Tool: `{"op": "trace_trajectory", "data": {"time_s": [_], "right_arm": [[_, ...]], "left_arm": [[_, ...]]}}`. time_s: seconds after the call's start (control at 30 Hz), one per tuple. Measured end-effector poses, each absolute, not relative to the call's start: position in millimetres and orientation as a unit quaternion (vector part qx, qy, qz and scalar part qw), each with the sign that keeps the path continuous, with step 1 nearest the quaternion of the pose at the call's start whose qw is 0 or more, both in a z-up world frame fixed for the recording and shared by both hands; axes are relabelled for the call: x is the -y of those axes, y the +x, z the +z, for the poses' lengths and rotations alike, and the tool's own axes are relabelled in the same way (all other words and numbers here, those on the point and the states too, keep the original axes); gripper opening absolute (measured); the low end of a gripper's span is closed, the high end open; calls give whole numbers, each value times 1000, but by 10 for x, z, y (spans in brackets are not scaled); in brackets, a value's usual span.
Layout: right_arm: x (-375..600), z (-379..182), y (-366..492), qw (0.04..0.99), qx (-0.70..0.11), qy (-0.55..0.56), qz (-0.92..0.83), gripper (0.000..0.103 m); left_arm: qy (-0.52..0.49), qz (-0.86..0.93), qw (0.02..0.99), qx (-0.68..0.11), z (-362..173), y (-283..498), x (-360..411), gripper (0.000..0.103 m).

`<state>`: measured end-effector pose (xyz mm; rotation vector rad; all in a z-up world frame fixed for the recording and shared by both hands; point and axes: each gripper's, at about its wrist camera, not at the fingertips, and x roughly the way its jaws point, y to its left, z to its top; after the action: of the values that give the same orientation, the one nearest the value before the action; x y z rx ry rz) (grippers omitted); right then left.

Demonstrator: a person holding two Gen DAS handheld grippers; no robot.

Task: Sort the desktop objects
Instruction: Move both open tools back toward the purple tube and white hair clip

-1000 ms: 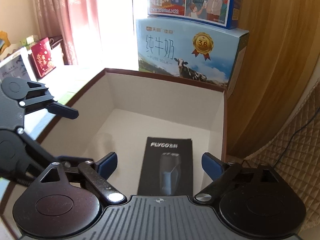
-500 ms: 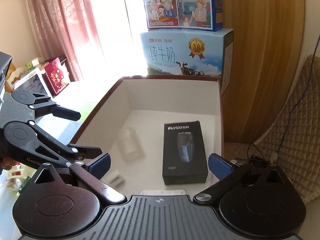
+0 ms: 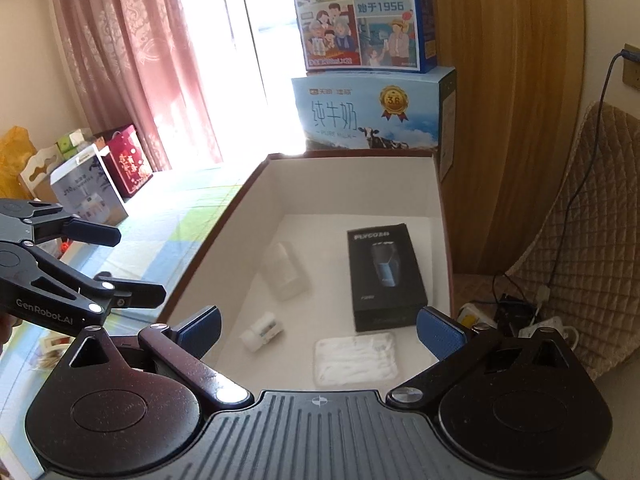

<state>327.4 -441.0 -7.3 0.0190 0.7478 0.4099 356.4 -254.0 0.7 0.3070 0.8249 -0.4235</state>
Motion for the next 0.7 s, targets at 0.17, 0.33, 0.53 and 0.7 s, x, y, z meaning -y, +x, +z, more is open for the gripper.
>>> {"op": "trace_trajectory", "data": {"time_s": [0.17,0.33,0.53,0.7], "right_arm": [[4289,-27,3042,910,-359,3,208,101],[4161,-57,2793,902,-369,5,223,101],[4002,-92,2541,894,-380,1,237,101],[3867,-80,2361,892,-380,1,244,101]], "left_arm": [[130,-188,888,-400,75,3332,2389,91],[110,-171,892,-404,102,3085,2197,91],[103,-153,894,-409,101,2765,1944,91],[89,-137,896,-413,102,2542,1731,91]]}}
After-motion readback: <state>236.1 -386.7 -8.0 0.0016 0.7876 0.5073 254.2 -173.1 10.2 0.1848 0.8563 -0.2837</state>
